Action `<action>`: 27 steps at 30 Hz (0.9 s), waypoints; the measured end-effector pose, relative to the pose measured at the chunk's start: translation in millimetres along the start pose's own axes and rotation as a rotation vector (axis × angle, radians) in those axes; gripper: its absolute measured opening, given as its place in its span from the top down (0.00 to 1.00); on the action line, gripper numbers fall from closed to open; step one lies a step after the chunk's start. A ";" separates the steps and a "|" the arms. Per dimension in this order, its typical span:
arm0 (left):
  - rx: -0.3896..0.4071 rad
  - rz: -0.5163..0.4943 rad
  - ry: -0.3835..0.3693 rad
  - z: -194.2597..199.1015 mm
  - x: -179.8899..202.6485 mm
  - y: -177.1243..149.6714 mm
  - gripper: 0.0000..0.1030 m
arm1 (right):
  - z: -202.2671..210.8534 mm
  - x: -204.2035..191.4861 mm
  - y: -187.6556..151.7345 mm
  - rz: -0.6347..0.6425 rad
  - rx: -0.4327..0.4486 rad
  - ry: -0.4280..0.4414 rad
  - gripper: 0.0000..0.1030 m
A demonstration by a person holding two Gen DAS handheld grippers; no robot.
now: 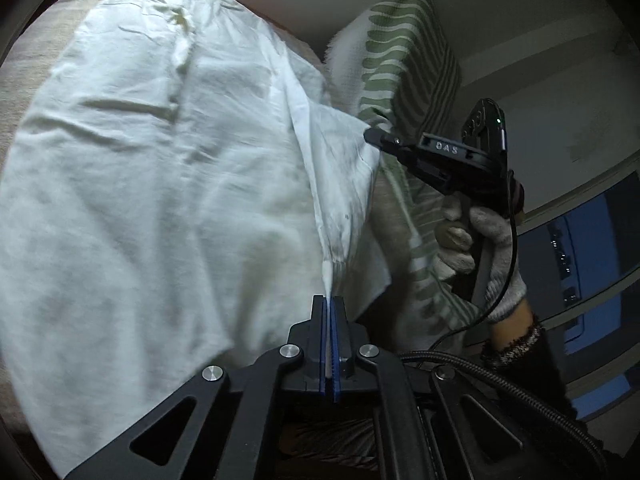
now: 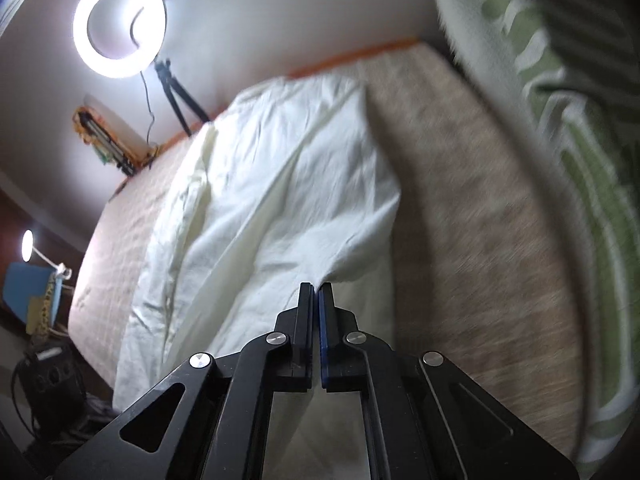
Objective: Fold small clothes
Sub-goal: 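Lower the folded side onto the shirt and open the right tool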
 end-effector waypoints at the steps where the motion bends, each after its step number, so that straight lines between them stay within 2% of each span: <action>1: 0.001 -0.004 -0.004 -2.7 2.7 -0.8 1.00 | 2.9 3.0 3.2 -0.007 0.003 0.008 0.99; 6: -0.014 0.030 0.041 -21.3 -10.7 -13.7 1.00 | -13.4 14.3 3.8 -0.017 -0.025 -0.039 0.98; 8: -0.017 0.046 0.057 -21.9 -18.6 -17.8 1.00 | -22.2 18.5 1.4 -0.024 -0.057 -0.025 0.95; 10: -0.016 0.065 0.060 -20.2 -23.7 -21.2 1.00 | -21.5 18.1 0.5 0.008 -0.063 -0.052 0.95; 12: -0.015 0.035 0.080 -19.2 -19.7 -22.6 1.00 | -15.9 15.9 3.3 0.050 -0.056 -0.117 0.90; 14: -0.018 0.000 0.101 -20.1 -16.4 -22.3 1.00 | -5.5 14.4 11.8 0.066 -0.011 -0.171 0.76; 16: -0.017 -0.011 0.105 -18.7 -14.8 -23.2 1.00 | 3.6 11.4 23.8 0.076 0.038 -0.140 0.76; 18: -0.020 -0.011 0.104 -19.3 -14.3 -23.8 1.00 | 3.8 7.3 38.7 0.104 0.057 -0.108 0.72; 20: -0.020 -0.021 0.106 -19.4 -13.3 -25.5 1.00 | -6.4 4.4 53.2 0.136 0.043 -0.064 0.49; 23: -0.022 -0.037 0.113 -22.2 -11.9 -21.9 1.00 | -26.6 6.5 74.4 0.164 0.022 -0.022 0.48; 27: -0.025 -0.066 0.119 -24.9 -8.4 -16.2 1.00 | -63.8 14.4 101.3 0.154 -0.036 -0.014 0.48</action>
Point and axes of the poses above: each gripper's, at about its wrist camera, not at the fingertips, and z roughly against the way its jaws point, x to its right, y to its top, the point moved 1 cm from there along -z, roughly the way its jaws point
